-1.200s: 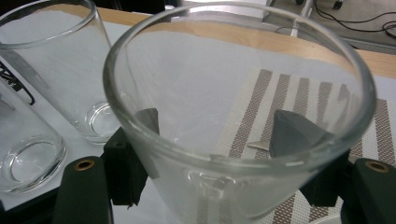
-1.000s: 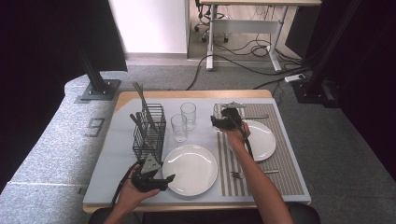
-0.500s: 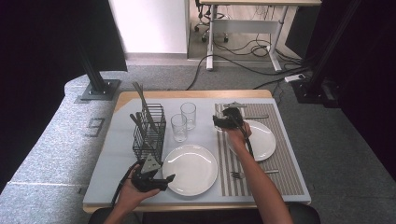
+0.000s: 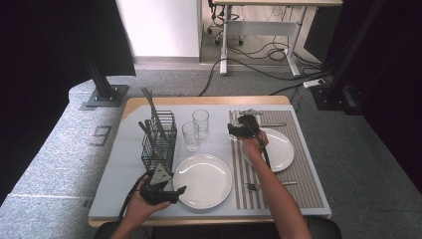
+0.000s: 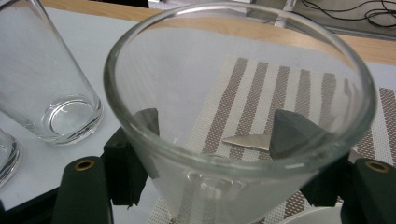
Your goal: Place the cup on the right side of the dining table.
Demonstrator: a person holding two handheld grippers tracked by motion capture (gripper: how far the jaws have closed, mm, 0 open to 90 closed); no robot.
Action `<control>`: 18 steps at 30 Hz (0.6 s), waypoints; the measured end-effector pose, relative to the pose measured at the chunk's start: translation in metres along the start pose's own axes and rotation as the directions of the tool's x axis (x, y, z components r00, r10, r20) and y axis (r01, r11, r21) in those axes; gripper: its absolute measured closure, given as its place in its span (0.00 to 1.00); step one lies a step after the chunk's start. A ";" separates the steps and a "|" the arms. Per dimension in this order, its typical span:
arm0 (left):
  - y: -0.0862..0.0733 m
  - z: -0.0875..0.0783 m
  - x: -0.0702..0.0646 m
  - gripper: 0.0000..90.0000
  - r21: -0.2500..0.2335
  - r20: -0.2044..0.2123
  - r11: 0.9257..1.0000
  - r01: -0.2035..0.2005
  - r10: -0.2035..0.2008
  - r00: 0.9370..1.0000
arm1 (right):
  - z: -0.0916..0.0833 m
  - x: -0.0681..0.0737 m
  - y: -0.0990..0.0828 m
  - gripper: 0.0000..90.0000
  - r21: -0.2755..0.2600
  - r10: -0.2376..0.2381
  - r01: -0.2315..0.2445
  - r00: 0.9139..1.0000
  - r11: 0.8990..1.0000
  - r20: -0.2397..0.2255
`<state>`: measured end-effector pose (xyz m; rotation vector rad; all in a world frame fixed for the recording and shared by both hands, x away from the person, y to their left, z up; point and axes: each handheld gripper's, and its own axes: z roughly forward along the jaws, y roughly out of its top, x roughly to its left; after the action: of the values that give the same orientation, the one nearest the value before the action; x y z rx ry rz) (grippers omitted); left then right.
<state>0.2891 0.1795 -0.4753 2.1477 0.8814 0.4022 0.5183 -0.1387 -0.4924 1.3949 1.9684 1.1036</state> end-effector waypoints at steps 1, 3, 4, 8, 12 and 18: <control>0.000 0.000 0.000 0.36 0.001 0.000 1.000 -0.001 0.001 1.000 | 0.000 0.000 0.000 0.33 0.000 -0.001 0.001 1.000 1.000 -0.001; 0.000 0.000 0.000 0.36 0.000 0.000 1.000 0.000 0.000 1.000 | 0.001 0.000 -0.001 0.34 0.004 -0.004 0.004 1.000 1.000 0.000; 0.000 0.000 0.000 0.36 0.000 -0.001 1.000 0.000 0.000 1.000 | 0.002 0.000 -0.001 0.33 0.006 -0.006 0.006 1.000 1.000 0.002; 0.000 0.000 0.000 0.36 0.000 -0.001 1.000 0.001 -0.001 1.000 | 0.004 -0.001 -0.002 0.33 0.003 -0.005 0.005 1.000 1.000 0.007; 0.000 0.000 0.000 0.36 0.001 0.000 1.000 -0.001 0.001 1.000 | 0.003 0.001 -0.003 0.33 0.005 -0.020 0.020 1.000 1.000 0.011; 0.000 0.000 -0.001 0.36 0.002 0.001 1.000 -0.002 0.002 1.000 | 0.003 0.002 -0.005 0.33 0.002 -0.045 0.045 0.999 0.999 0.012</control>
<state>0.2887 0.1787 -0.4755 2.1503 0.8793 0.4014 0.5170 -0.1362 -0.4975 1.3489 1.9828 1.0708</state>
